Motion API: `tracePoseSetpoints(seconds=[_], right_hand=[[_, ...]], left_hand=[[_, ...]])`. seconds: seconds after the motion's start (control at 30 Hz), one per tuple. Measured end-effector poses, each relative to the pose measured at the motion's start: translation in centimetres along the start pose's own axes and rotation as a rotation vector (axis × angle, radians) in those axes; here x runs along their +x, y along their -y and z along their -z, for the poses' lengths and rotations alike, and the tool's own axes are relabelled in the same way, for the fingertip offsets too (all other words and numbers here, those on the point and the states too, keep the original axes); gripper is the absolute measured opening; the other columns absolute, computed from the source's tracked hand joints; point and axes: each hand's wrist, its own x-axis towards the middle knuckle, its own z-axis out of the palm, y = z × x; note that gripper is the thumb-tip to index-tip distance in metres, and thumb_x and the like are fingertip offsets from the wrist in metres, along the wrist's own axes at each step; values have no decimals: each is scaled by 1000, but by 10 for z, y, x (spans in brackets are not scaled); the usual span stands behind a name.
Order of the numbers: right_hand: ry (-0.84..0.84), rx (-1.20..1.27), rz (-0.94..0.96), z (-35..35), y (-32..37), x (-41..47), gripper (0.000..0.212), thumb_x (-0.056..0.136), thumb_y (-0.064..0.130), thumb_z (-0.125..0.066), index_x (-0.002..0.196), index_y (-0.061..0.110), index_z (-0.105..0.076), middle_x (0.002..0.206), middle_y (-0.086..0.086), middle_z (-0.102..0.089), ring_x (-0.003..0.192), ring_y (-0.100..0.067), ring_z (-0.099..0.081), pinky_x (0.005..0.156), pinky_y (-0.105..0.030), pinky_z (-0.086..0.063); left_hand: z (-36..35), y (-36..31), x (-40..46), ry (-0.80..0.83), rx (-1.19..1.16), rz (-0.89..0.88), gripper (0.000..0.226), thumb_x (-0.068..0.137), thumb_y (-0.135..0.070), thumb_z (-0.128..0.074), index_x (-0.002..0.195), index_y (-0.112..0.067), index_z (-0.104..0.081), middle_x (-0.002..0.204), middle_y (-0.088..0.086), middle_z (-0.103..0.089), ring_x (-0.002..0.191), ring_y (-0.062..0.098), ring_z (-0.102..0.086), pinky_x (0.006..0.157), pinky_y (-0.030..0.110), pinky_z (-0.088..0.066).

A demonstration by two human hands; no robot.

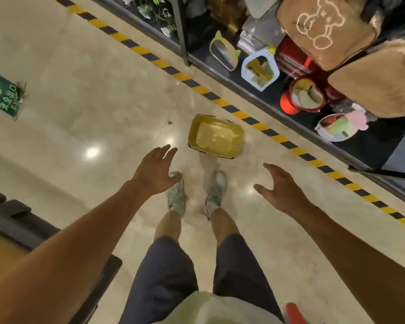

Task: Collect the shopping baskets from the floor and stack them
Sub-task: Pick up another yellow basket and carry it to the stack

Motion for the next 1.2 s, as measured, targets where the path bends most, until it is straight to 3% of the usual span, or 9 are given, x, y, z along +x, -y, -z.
tracePoseSetpoints(seconds=[0.37, 0.63, 0.7, 0.8, 0.9, 0.97, 1.07, 1.1, 1.2], right_hand=[[45, 178, -164, -157, -80, 187, 97, 85, 47, -71, 158, 28, -11, 162, 4, -25, 147, -20, -26, 116, -42, -32], [7, 474, -177, -242, -136, 330, 132, 69, 24, -90, 156, 37, 8, 159, 8, -26, 144, -18, -33, 109, -45, -39], [-32, 606, -153, -257, -143, 360, 138, 64, 12, -92, 155, 41, 8, 146, 28, -32, 138, -14, -39, 109, -47, -41], [-101, 678, -101, -275, -151, 388, 139, 62, 4, -92, 150, 54, 4, 124, 54, -38, 125, -6, -52, 100, -51, -49], [-183, 672, -64, -284, -148, 400, 135, 58, 7, -94, 148, 51, -4, 119, 55, -40, 115, -6, -60, 87, -53, -56], [-211, 674, -41, -283, -143, 401, 128, 58, 9, -94, 147, 47, -10, 115, 55, -41, 106, 8, -59, 83, -48, -57], [-210, 715, 12, -273, -135, 389, 122, 59, 10, -94, 147, 42, -16, 113, 56, -41, 105, 18, -55, 80, -38, -57], [-209, 718, 38, -266, -130, 381, 121, 60, 10, -94, 147, 42, -16, 114, 56, -42, 105, 21, -53, 80, -34, -55], [-239, 726, 123, -235, -114, 340, 118, 63, 9, -92, 147, 39, -16, 118, 54, -44, 105, 24, -52, 76, -15, -52]], left_hand=[[-158, 68, 189, 233, -125, 1, 108, 85, -46, -75, 161, -20, -3, 169, 3, -7, 153, 27, -11, 122, 43, -22], [-247, 97, 312, 121, -381, 19, 123, 79, -26, -84, 160, -24, 8, 169, -4, -1, 154, 19, -9, 124, 38, -20], [-262, 101, 339, 57, -463, 14, 129, 76, -20, -87, 160, -24, 10, 169, -5, -1, 154, 18, -13, 124, 40, -23], [-280, 101, 366, -16, -645, -21, 134, 70, -9, -90, 160, -28, 7, 164, -5, -24, 146, 17, -33, 116, 42, -39], [-292, 99, 375, -109, -743, -87, 128, 71, -5, -89, 159, -32, 0, 139, -26, -48, 123, -4, -52, 90, 12, -51], [-291, 93, 371, -143, -764, -60, 125, 71, -10, -90, 157, -37, -3, 128, -34, -52, 113, -5, -59, 79, 8, -50], [-276, 87, 358, -150, -808, -27, 119, 71, -13, -90, 157, -35, -11, 132, -17, -57, 116, 12, -62, 85, 27, -57], [-266, 84, 352, -137, -827, -29, 116, 71, -11, -90, 156, -33, -14, 132, -15, -57, 117, 14, -61, 85, 25, -58], [-225, 72, 321, -87, -902, 1, 111, 71, 4, -86, 154, -30, -22, 127, -23, -55, 114, 0, -60, 76, 15, -57]])
